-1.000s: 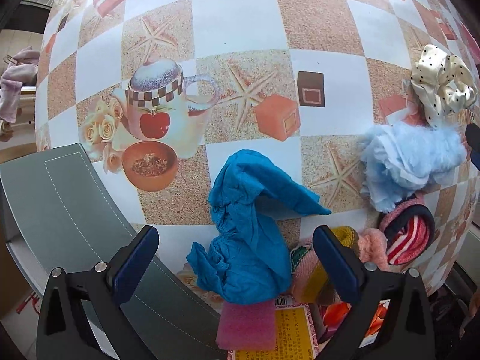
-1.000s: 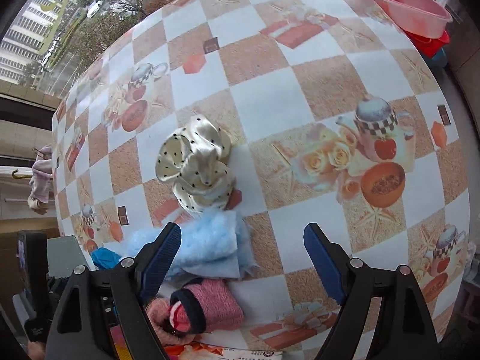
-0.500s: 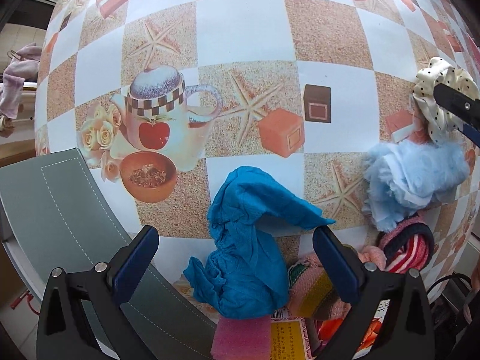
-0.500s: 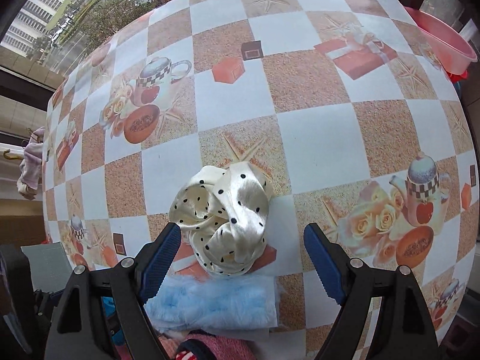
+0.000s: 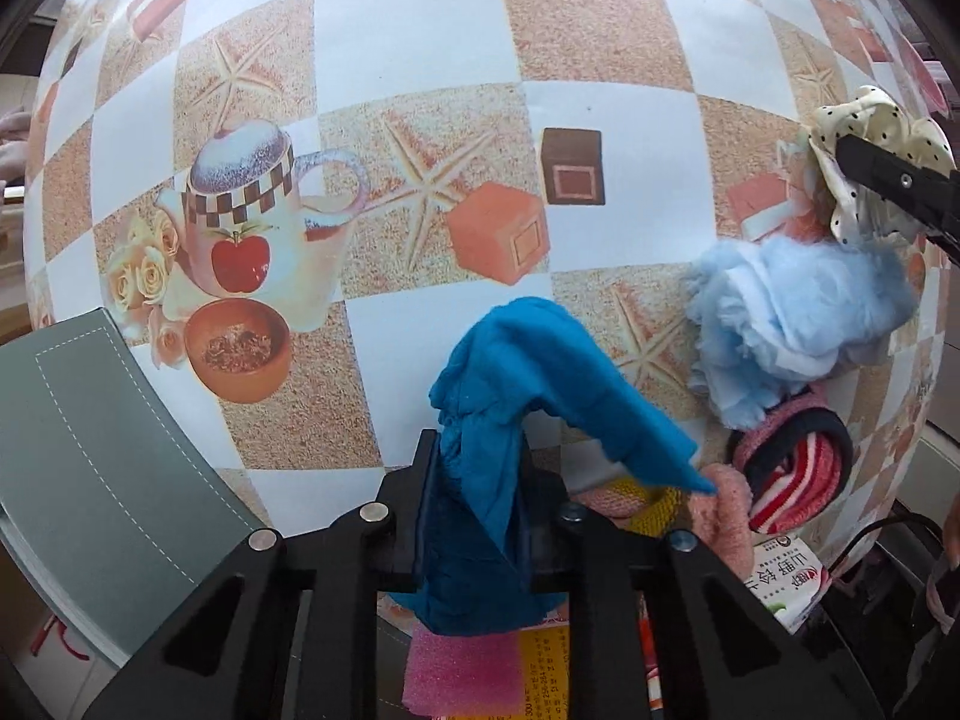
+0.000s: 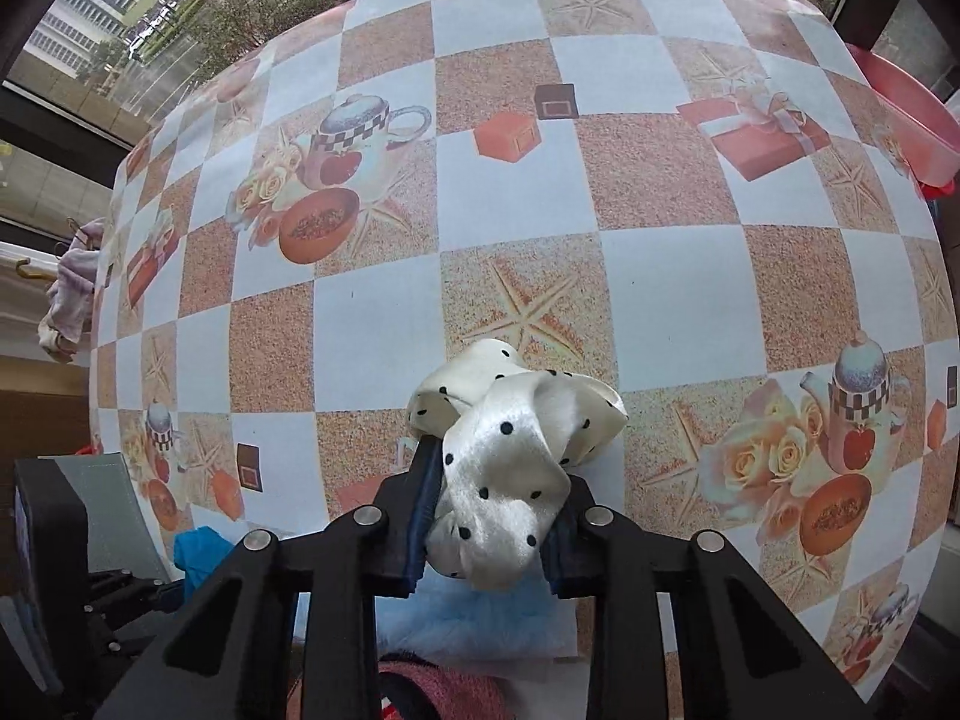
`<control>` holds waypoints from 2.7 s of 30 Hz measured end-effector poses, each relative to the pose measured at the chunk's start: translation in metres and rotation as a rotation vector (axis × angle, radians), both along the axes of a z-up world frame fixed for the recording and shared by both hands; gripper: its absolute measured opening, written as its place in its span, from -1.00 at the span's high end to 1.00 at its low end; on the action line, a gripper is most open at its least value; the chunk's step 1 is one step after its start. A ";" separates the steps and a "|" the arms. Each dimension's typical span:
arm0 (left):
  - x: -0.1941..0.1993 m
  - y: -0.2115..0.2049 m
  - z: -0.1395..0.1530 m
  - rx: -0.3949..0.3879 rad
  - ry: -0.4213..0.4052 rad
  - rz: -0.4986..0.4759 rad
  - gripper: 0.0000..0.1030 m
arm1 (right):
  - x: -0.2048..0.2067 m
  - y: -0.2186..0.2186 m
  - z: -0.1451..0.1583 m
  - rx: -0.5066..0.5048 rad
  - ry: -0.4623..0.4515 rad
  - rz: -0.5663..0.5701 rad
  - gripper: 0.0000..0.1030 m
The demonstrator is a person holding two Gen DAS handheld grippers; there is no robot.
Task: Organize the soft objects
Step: 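Carry the blue cloth and polka-dot scrunchie in both grippers over the white box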
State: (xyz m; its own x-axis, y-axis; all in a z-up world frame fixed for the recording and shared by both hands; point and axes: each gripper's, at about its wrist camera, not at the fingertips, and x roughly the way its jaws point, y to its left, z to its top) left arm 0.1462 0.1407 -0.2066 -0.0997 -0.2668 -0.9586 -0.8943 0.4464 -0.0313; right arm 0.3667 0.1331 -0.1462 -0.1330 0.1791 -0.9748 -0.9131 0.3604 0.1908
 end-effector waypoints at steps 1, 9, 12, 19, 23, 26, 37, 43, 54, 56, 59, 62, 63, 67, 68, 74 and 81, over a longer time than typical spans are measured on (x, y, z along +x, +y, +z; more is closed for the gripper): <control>-0.001 0.000 0.005 0.009 -0.011 0.000 0.71 | 0.002 -0.002 0.003 0.007 0.009 -0.008 0.41; -0.003 0.006 0.063 0.214 -0.081 -0.034 0.71 | 0.008 -0.020 0.032 0.056 0.057 -0.057 0.41; -0.002 0.008 0.087 0.264 -0.115 -0.046 0.71 | 0.007 -0.026 0.039 0.059 0.079 -0.079 0.41; 0.002 -0.012 0.123 0.334 -0.180 -0.104 0.71 | 0.006 -0.046 0.056 0.074 0.074 -0.113 0.41; 0.013 -0.025 0.138 0.338 -0.226 -0.149 0.71 | 0.010 -0.068 0.066 0.076 0.062 -0.141 0.41; 0.022 -0.041 0.150 0.342 -0.256 -0.197 0.71 | 0.014 -0.092 0.071 0.072 0.058 -0.175 0.41; 0.048 -0.123 0.185 0.321 -0.364 -0.379 0.71 | 0.017 -0.184 0.087 0.041 0.036 -0.288 0.41; 0.046 -0.175 0.186 0.263 -0.398 -0.490 0.71 | 0.005 -0.233 0.085 0.005 0.030 -0.340 0.41; 0.018 -0.245 0.175 0.156 -0.423 -0.664 0.71 | -0.030 -0.308 0.081 -0.041 0.033 -0.433 0.41; 0.011 -0.253 0.176 0.159 -0.427 -0.693 0.71 | -0.040 -0.317 0.079 -0.053 0.034 -0.435 0.41; -0.002 -0.256 0.179 0.161 -0.439 -0.699 0.71 | -0.056 -0.325 0.076 -0.066 0.037 -0.428 0.41; -0.015 -0.255 0.181 0.166 -0.444 -0.690 0.71 | -0.072 -0.327 0.075 -0.075 0.036 -0.410 0.41; -0.020 -0.255 0.182 0.168 -0.445 -0.689 0.71 | -0.077 -0.327 0.075 -0.076 0.036 -0.403 0.41; -0.037 -0.258 0.182 0.162 -0.450 -0.700 0.71 | -0.100 -0.325 0.077 -0.079 0.024 -0.363 0.41; -0.041 -0.259 0.181 0.158 -0.453 -0.706 0.71 | -0.106 -0.324 0.078 -0.079 0.018 -0.349 0.41; -0.068 -0.266 0.182 0.130 -0.476 -0.728 0.71 | -0.142 -0.319 0.082 -0.089 -0.016 -0.253 0.41; -0.101 -0.260 0.180 0.136 -0.477 -0.703 0.71 | -0.172 -0.311 0.083 -0.100 -0.014 -0.148 0.41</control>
